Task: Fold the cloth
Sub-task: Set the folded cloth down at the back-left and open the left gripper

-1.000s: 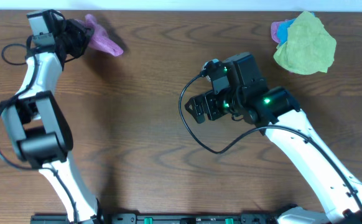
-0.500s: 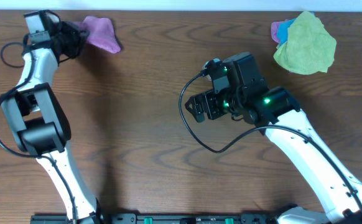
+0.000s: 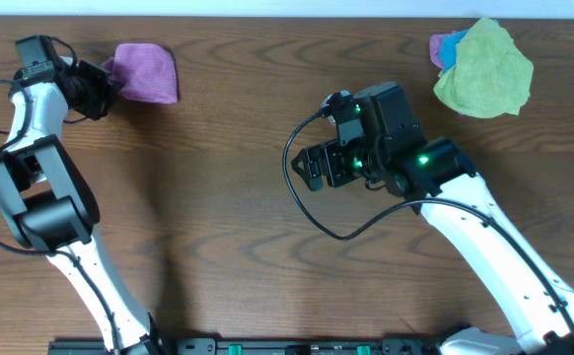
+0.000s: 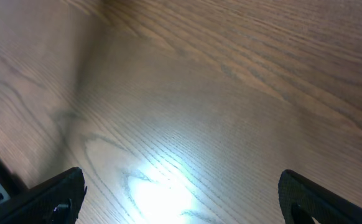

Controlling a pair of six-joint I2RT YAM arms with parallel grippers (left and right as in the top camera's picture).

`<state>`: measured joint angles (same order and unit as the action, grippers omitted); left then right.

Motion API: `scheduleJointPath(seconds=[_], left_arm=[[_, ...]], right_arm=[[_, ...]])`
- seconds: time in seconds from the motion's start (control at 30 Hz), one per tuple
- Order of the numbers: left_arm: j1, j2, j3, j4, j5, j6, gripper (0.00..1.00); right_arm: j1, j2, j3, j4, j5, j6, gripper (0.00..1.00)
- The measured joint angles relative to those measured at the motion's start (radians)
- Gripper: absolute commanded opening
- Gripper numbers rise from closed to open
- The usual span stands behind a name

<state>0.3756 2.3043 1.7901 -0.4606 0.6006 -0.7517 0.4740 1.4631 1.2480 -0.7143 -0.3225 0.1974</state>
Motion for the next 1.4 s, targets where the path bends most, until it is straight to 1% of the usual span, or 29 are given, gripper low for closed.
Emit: scheduleJointPath(seconds=[0.3,0.53,0.57,0.6,0.63,0.9,1.13,1.27,1.4], left_arm=[[0.016,0.000,0.000,-0.121,-0.047,0.083,0.06],[0.040,0.000,0.000,-0.160,-0.063,0.121,0.06],[0.043,0.000,0.000,-0.163,-0.064,0.124,0.27],[0.045,0.000,0.000,-0.165,-0.066,0.128,0.80],[0.047,0.000,0.000,-0.168,-0.067,0.135,0.95],[0.048,0.000,0.000,-0.241,-0.058,0.164,0.95],[0.049,-0.037,0.000,-0.353,-0.055,0.247,0.95],[0.050,-0.148,0.000,-0.452,-0.058,0.317,0.95],[0.055,-0.338,0.003,-0.588,-0.056,0.408,0.95]], right_arm=[[0.000,0.000,0.000,0.000,-0.010,0.004,0.99],[0.000,0.000,0.000,0.000,-0.011,0.004,0.99],[0.000,0.000,0.000,0.000,-0.011,0.004,0.99],[0.000,0.000,0.000,0.000,-0.011,0.004,0.99],[0.000,0.000,0.000,0.000,-0.011,0.004,0.99],[0.000,0.000,0.000,0.001,-0.003,-0.003,0.99],[-0.005,-0.030,0.000,-0.031,0.081,-0.051,0.99],[-0.053,-0.114,0.000,-0.116,0.122,-0.077,0.94],[-0.168,-0.243,-0.013,-0.194,0.138,-0.109,0.94]])
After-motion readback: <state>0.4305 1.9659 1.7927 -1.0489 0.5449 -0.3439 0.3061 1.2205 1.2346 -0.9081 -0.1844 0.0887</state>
